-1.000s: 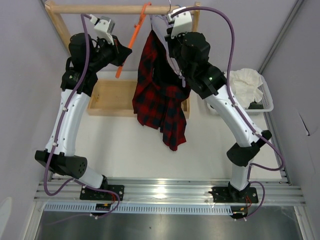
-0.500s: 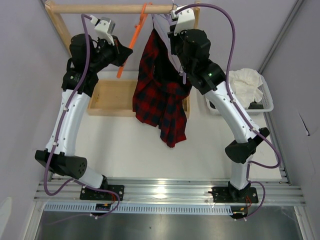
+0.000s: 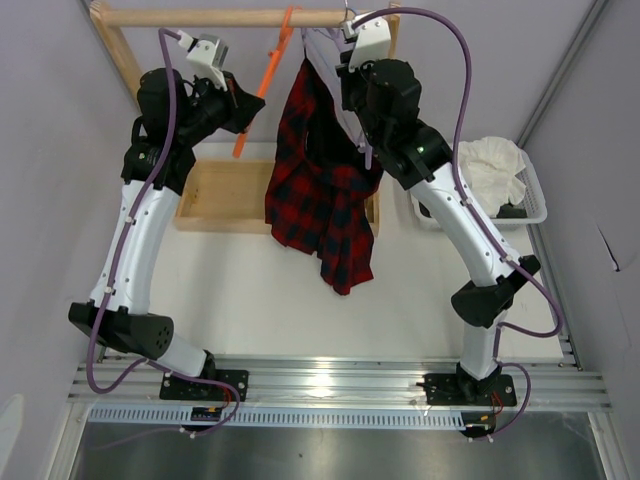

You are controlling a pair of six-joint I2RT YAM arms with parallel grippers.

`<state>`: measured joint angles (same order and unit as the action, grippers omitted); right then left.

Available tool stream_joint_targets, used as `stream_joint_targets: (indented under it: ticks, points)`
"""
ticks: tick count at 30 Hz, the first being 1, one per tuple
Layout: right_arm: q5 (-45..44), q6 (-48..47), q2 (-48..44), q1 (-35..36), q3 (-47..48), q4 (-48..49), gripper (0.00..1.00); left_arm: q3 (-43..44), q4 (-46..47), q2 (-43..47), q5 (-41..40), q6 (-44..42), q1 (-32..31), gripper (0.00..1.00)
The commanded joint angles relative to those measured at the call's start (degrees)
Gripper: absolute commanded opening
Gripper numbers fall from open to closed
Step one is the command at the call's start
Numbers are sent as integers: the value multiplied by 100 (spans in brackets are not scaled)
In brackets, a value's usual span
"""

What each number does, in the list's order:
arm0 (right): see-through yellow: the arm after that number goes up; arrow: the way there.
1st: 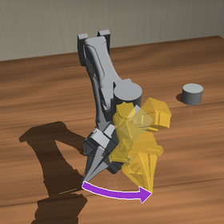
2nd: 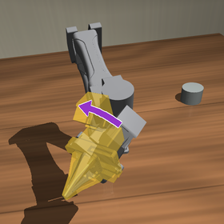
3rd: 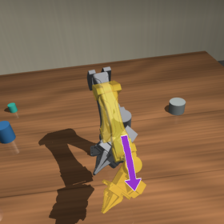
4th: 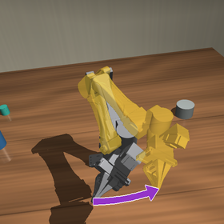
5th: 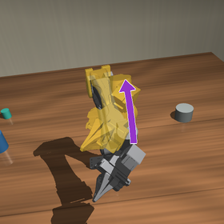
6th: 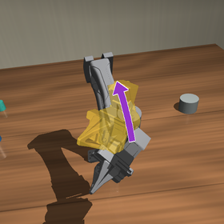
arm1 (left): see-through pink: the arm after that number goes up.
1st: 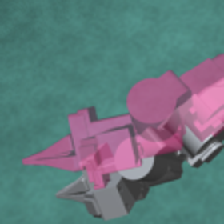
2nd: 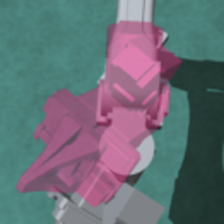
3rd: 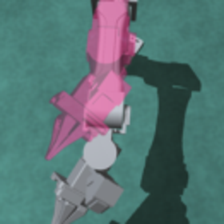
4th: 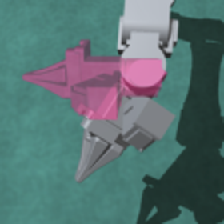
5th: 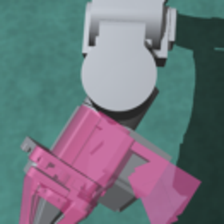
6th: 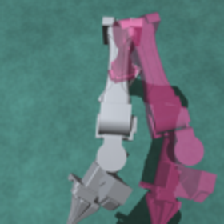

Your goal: Place the skirt on the hanger

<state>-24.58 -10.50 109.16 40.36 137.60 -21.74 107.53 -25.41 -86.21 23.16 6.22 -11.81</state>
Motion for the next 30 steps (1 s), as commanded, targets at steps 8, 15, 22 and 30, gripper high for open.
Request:
stream_joint_targets:
  ticks: [8, 15, 22, 30]
  points:
    - [-346, 365, -458, -301, -699, 820, 0, -197, -474, 491, 277, 248, 4, 23]
    - [-320, 417, -449, -327, -673, 741, 0, -214, -509, 579, 189, 239, 4, 38]
    - [-188, 532, -396, -248, -673, 680, 0, -539, -316, 728, 102, 310, 12, 51]
    - [-258, 540, -308, -160, -673, 662, 0, -662, -263, 931, -495, 336, 12, 60]
